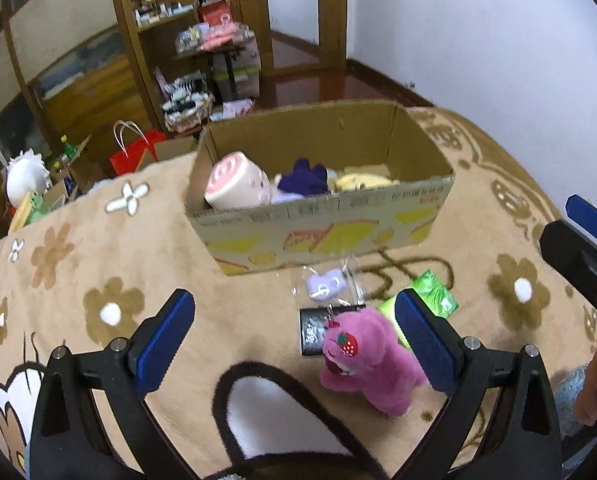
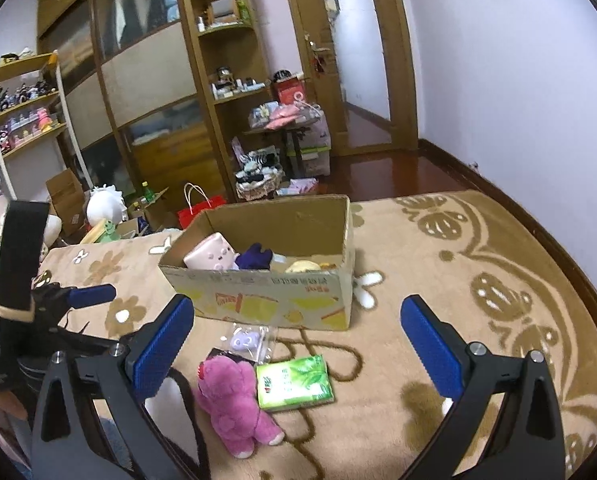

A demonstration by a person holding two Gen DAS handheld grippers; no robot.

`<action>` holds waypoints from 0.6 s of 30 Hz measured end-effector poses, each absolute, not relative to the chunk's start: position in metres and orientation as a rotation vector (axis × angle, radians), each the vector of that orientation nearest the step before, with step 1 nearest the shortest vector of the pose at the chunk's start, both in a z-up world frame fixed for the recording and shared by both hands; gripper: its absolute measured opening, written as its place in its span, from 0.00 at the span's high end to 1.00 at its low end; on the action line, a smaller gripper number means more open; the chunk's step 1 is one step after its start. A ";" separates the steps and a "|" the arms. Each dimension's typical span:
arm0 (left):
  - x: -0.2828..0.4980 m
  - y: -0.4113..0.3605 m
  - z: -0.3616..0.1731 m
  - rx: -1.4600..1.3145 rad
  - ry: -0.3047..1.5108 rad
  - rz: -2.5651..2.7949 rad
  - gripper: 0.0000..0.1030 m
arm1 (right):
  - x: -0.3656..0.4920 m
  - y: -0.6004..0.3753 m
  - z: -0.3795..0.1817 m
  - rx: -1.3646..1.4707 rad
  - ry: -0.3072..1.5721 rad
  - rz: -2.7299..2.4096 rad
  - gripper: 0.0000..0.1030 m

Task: Organize soft objects
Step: 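Move both tools back toward the pink strawberry bear and green snack packet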

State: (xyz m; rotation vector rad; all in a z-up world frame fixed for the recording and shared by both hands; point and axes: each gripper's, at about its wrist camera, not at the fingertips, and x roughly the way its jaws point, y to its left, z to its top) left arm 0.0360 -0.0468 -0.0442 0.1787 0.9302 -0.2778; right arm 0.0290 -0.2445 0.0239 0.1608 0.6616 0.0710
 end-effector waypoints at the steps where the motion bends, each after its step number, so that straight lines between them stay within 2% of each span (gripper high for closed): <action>1: 0.038 -0.047 -0.046 0.177 0.940 -0.274 0.04 | 0.030 -0.245 0.022 0.164 0.669 0.070 0.00; 18: 0.055 -0.065 -0.093 0.267 1.129 -0.279 0.04 | 0.072 -0.246 -0.042 0.210 0.878 0.078 0.00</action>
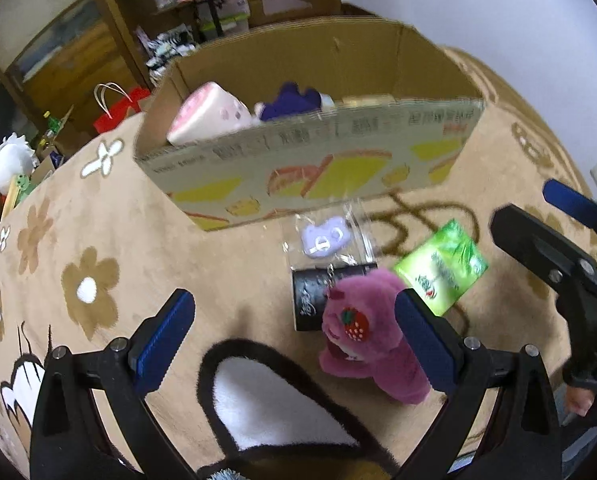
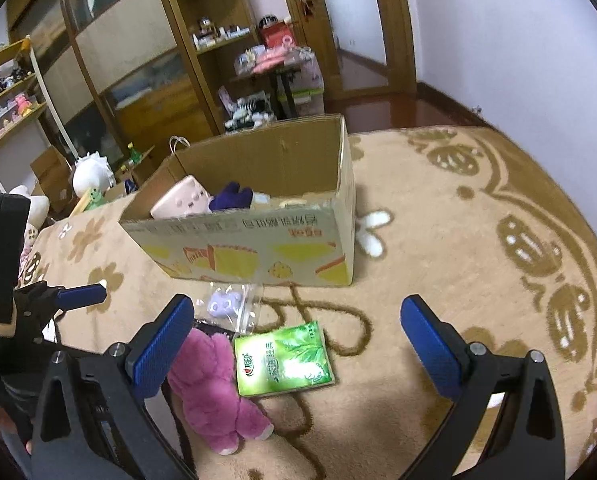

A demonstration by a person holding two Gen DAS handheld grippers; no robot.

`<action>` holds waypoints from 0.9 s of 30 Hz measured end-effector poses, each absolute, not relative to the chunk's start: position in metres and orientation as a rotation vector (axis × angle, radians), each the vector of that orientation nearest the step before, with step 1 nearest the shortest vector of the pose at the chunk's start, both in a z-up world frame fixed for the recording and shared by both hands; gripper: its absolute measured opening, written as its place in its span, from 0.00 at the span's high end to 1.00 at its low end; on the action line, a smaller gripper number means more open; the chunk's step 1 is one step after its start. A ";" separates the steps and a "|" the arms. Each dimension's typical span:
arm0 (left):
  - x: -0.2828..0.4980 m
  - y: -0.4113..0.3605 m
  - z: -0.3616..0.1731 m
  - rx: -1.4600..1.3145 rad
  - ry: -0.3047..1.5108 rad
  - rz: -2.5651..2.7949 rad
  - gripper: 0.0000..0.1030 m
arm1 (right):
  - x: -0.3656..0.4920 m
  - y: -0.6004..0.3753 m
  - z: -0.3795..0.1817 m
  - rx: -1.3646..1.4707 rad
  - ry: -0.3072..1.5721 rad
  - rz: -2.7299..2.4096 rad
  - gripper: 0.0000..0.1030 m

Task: Organize soft objects
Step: 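Move both tools back toward the pink strawberry bear and green snack packet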

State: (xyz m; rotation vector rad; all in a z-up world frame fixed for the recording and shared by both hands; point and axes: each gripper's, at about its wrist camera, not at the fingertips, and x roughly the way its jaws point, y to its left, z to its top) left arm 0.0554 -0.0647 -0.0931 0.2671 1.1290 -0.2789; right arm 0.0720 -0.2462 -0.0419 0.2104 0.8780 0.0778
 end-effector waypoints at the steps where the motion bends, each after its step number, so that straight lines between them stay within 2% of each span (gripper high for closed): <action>1: 0.056 -0.066 -0.095 0.277 1.138 -0.280 0.04 | 0.075 -0.246 -0.047 0.216 0.896 0.078 0.00; 11: 0.054 -0.083 -0.117 0.365 1.197 -0.311 0.04 | 0.093 -0.245 -0.081 0.258 1.027 0.089 0.00; 20: 0.053 -0.088 -0.123 0.321 1.236 -0.363 0.21 | 0.100 -0.237 -0.108 0.226 1.151 0.094 0.00; 27: 0.057 -0.084 -0.127 0.245 1.282 -0.393 0.27 | 0.106 -0.242 -0.124 0.280 1.216 0.110 0.00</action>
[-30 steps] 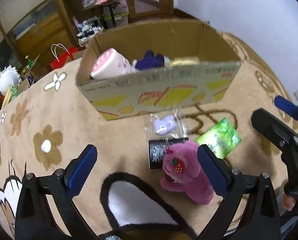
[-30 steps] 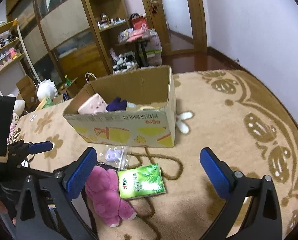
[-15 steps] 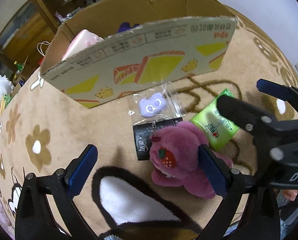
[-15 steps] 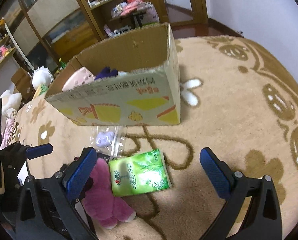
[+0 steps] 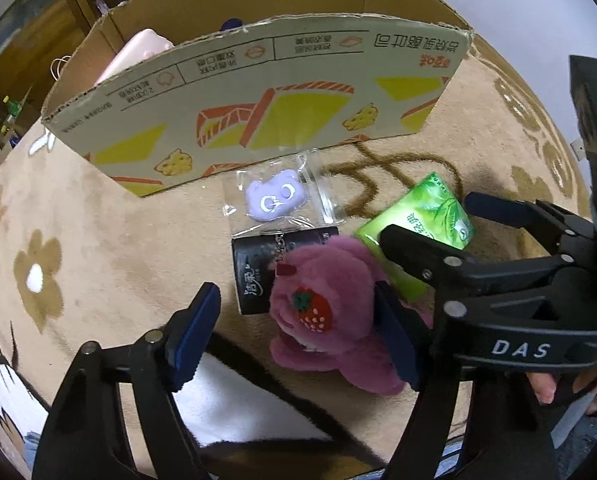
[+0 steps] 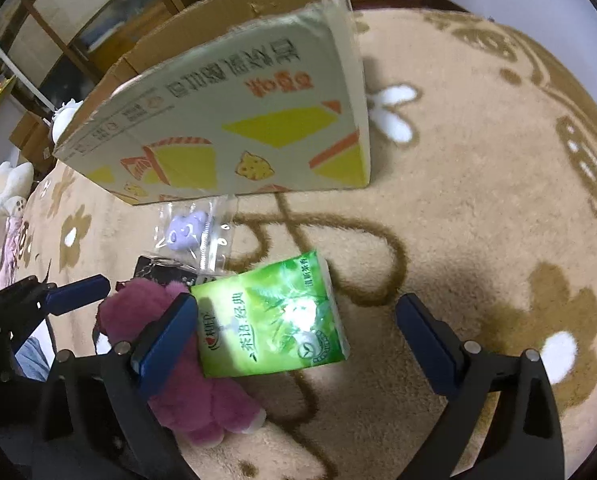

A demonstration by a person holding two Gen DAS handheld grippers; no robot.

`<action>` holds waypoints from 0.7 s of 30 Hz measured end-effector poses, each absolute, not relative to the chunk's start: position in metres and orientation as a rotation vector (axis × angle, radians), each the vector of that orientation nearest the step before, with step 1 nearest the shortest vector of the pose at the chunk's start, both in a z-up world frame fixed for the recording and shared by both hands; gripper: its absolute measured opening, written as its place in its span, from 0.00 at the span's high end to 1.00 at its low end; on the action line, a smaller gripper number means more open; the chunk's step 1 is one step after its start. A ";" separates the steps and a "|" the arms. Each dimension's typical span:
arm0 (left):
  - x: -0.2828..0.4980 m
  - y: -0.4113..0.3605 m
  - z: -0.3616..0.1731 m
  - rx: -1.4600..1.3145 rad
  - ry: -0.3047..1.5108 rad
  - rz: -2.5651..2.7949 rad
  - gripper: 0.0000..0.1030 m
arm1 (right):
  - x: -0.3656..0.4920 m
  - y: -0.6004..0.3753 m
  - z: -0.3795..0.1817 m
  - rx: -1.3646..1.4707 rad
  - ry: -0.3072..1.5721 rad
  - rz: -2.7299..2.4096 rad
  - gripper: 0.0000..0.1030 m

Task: Organize soft objects
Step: 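Move both tools back toward the pink strawberry bear and green snack packet, then grasp the pink strawberry bear with the left tool while the right tool grasps the green packet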

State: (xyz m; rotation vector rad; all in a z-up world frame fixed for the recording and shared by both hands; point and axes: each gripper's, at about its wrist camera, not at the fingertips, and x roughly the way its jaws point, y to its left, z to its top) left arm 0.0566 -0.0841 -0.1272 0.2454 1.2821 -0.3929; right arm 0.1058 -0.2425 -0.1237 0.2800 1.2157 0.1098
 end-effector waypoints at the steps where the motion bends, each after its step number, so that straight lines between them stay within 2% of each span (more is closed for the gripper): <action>1: 0.057 -0.084 -0.128 0.245 1.283 -0.394 0.27 | 0.106 -0.242 -0.125 0.279 1.221 0.111 0.00; 10: 0.060 -0.087 -0.135 0.243 1.288 -0.401 0.28 | 0.110 -0.240 -0.129 0.275 1.241 0.099 0.00; 11: 0.060 -0.088 -0.135 0.245 1.286 -0.408 0.31 | 0.111 -0.237 -0.130 0.274 1.242 0.098 0.00; 13: 0.059 -0.092 -0.135 0.228 1.289 -0.451 0.52 | 0.112 -0.232 -0.132 0.270 1.246 0.096 0.00; 17: 0.055 -0.097 -0.134 0.260 1.269 -0.462 0.56 | 0.113 -0.229 -0.133 0.257 1.249 0.094 0.00; 20: 0.056 -0.098 -0.131 0.239 1.269 -0.459 0.57 | 0.112 -0.227 -0.129 0.265 1.243 0.105 0.12; 21: 0.055 -0.096 -0.130 0.231 1.268 -0.456 0.58 | 0.112 -0.224 -0.128 0.270 1.239 0.113 0.23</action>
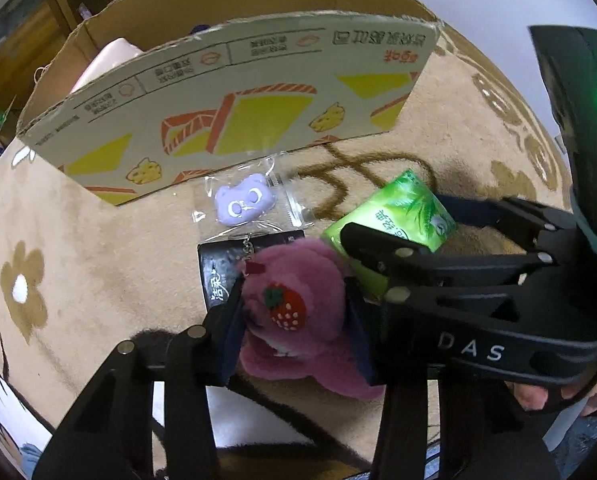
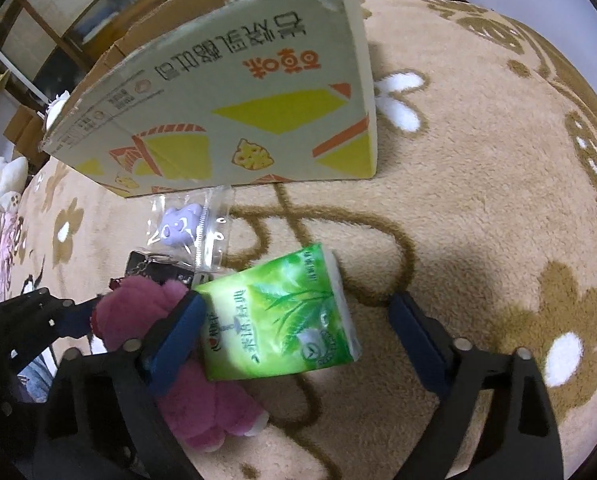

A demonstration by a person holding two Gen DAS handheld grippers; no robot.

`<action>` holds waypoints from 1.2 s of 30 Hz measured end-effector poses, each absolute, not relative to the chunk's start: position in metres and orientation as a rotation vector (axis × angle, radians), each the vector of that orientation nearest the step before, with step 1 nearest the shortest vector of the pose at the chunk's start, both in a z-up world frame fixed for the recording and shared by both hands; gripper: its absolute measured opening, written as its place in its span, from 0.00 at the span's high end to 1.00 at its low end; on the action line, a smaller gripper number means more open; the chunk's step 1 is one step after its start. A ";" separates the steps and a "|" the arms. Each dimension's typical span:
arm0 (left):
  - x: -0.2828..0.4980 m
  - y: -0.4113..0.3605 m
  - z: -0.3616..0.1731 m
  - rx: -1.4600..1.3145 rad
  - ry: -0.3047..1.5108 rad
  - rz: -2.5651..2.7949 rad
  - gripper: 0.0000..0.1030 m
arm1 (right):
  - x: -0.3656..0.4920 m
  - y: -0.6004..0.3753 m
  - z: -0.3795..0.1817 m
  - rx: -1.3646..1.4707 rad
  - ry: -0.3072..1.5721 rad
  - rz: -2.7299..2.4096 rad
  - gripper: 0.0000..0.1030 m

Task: Organize soft objects
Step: 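Grasp the pink strawberry bear with the left tool while the right tool grasps the green packet, then carry the pink bear over the box with the left tool while the right tool carries the green packet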

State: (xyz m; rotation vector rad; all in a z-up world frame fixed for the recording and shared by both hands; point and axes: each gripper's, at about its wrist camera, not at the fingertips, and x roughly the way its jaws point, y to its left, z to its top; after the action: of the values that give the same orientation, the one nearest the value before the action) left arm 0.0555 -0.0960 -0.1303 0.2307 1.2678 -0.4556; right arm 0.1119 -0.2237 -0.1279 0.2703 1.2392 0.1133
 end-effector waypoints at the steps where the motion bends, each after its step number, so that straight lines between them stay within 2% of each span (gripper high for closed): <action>1: 0.055 -0.094 -0.130 0.229 1.267 -0.451 0.58 | 0.111 -0.221 -0.126 0.280 1.237 0.131 0.32; 2: 0.054 -0.094 -0.129 0.231 1.263 -0.446 0.58 | 0.110 -0.218 -0.123 0.273 1.232 0.139 0.34; 7: 0.045 -0.084 -0.116 0.240 1.209 -0.422 0.59 | 0.107 -0.217 -0.109 0.263 1.190 0.140 0.61; 10: 0.043 -0.084 -0.110 0.256 1.170 -0.403 0.59 | 0.105 -0.225 -0.102 0.284 1.172 0.151 0.67; 17: 0.039 -0.066 -0.091 0.234 1.098 -0.355 0.60 | 0.091 -0.227 -0.076 0.228 1.084 0.119 0.71; 36: 0.022 -0.030 -0.004 0.185 0.623 -0.204 0.60 | 0.051 -0.234 0.024 0.145 0.673 0.027 0.72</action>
State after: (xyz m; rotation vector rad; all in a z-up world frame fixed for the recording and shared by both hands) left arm 0.0221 -0.0303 -0.0042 0.1846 0.6231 -0.2042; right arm 0.0512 -0.2336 0.0238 0.1454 0.6732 0.0275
